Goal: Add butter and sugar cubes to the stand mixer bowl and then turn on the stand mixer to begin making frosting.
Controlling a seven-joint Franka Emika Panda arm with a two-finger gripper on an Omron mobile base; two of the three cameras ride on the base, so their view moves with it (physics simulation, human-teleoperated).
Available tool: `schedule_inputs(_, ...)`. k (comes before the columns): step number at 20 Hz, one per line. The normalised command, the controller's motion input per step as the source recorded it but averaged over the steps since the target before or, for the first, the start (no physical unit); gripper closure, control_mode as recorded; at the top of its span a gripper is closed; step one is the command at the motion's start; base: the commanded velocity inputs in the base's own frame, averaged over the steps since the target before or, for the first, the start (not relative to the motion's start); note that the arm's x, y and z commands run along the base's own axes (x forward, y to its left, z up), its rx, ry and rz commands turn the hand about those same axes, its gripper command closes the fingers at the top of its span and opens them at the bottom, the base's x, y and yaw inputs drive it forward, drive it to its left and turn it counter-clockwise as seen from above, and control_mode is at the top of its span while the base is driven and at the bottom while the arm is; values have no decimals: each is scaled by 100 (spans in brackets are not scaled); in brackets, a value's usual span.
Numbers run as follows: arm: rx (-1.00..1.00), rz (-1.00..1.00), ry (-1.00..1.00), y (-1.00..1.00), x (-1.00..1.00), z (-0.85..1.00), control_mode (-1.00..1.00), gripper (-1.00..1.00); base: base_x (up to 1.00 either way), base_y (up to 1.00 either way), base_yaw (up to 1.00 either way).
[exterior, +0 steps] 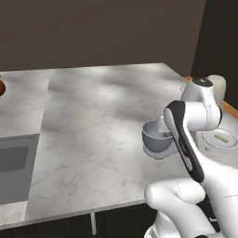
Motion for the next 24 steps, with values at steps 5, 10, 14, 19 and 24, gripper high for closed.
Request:
schedule_inputs(5, 11, 0, -10, -93, -82, 0, -100, -100, 0, 0, 0)
schedule_inputs(10, 11, -1, -5, -85, -49, 0, -100, -100, 0, 0, 0)
schedule_inputs(14, 7, 0, -8, -77, -19, 0, -100, -100, 0, 0, 0)
schedule_inputs(19, 2, 0, -1, -52, 0, -14, -100, -100, 0, 0, 0)
schedule_inputs(24, 0, 0, 0, -57, 0, -10, -100, -100, 0, 0, 0)
